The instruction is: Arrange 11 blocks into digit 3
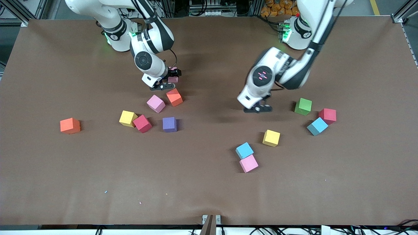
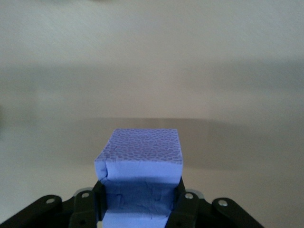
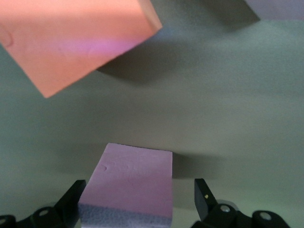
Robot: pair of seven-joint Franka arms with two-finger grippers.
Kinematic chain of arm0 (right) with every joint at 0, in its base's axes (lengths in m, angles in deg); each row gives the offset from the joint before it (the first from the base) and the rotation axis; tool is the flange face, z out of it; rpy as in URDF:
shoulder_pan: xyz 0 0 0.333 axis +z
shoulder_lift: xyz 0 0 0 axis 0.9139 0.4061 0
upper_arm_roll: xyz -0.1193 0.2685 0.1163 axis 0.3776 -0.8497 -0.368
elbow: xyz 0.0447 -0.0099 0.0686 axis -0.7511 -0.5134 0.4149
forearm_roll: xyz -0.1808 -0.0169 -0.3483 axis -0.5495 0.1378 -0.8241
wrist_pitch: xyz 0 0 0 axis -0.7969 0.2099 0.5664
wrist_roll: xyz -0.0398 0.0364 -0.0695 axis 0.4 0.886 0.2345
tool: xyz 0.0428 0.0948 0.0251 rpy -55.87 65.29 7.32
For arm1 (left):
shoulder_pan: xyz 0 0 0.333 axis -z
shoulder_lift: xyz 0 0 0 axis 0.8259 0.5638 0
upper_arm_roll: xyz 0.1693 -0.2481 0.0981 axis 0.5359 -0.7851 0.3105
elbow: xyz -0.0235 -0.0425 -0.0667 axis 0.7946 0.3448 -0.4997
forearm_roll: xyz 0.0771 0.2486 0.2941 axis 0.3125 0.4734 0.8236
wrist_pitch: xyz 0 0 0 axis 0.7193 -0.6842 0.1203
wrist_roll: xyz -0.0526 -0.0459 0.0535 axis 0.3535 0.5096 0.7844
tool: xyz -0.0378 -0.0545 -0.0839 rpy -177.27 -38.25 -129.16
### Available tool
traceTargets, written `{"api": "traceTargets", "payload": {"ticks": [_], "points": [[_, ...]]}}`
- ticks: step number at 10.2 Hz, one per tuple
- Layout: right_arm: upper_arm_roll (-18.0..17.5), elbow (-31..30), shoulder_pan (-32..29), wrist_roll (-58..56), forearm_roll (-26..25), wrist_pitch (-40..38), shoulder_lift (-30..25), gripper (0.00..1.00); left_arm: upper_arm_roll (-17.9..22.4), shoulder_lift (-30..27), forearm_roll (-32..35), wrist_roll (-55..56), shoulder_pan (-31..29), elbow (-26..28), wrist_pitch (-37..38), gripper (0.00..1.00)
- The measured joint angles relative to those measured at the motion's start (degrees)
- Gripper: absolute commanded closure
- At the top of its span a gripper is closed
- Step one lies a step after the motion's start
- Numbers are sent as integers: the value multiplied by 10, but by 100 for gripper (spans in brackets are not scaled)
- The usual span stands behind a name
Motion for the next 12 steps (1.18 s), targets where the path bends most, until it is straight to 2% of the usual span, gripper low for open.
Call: {"api": "traceTargets", "payload": {"ticks": [1, 2, 3, 6, 8, 10, 11, 12], "points": [[0, 0, 11, 18, 0, 0, 0, 45, -32, 2, 0, 37, 1, 0, 0, 100], [0, 0, 31, 43, 0, 2, 1, 69, -57, 6, 0, 67, 5, -3, -1, 100], [0, 0, 48, 65, 1, 6, 1, 76, -70, 15, 0, 90, 18, -15, -2, 100], [3, 2, 54, 66, 1, 8, 0, 78, -73, 72, 0, 161, 85, -65, -30, 100], [8, 5, 44, 2, 0, -8, -14, 78, -73, 111, 0, 192, 109, -81, -68, 100], [13, 5, -9, -138, -8, -41, -31, 78, -73, 123, 0, 195, 113, -89, -74, 100], [15, 5, -47, -207, -34, -59, -35, 78, -73, 124, 0, 197, 116, -90, -74, 100], [17, 7, -92, -266, -81, -79, -38, 78, -73, 127, 0, 201, 121, -91, -74, 100]]}}
